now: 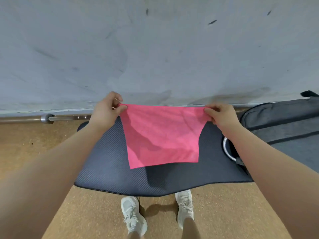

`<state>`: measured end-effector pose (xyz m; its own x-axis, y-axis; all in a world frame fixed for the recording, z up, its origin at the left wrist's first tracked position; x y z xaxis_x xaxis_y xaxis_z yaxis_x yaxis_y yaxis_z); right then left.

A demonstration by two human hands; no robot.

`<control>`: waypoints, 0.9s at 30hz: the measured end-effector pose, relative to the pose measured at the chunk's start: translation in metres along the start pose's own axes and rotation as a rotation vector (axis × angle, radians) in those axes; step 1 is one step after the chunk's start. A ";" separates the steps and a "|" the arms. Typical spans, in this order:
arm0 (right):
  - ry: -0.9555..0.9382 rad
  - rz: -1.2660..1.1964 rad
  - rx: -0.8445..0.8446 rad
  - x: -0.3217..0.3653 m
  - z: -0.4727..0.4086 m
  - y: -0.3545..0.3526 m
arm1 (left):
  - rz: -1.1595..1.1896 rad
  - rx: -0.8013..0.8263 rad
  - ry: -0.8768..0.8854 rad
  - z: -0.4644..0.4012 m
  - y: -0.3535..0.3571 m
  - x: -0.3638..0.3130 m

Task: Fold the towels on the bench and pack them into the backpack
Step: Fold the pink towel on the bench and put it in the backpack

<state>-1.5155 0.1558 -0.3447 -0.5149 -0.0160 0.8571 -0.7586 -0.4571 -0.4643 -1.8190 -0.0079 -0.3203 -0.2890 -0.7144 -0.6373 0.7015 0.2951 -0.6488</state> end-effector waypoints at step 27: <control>0.014 0.688 0.607 -0.100 0.186 0.077 | -0.576 0.405 0.058 0.148 0.089 0.192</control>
<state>-1.4484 -0.0429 -0.4249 -0.7833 -0.4485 0.4305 0.0547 -0.7395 -0.6709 -1.7160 -0.2128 -0.4393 -0.7136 -0.6475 -0.2675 0.6105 -0.3875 -0.6907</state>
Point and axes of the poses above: each hand's wrist, its own z-axis away from the middle knuckle, its own y-axis out of the palm, x = y × z, the point moved 7 cm from there along -z, towards the middle knuckle, and after that the axes turned 14 degrees about -y, right-handed, at the moved point
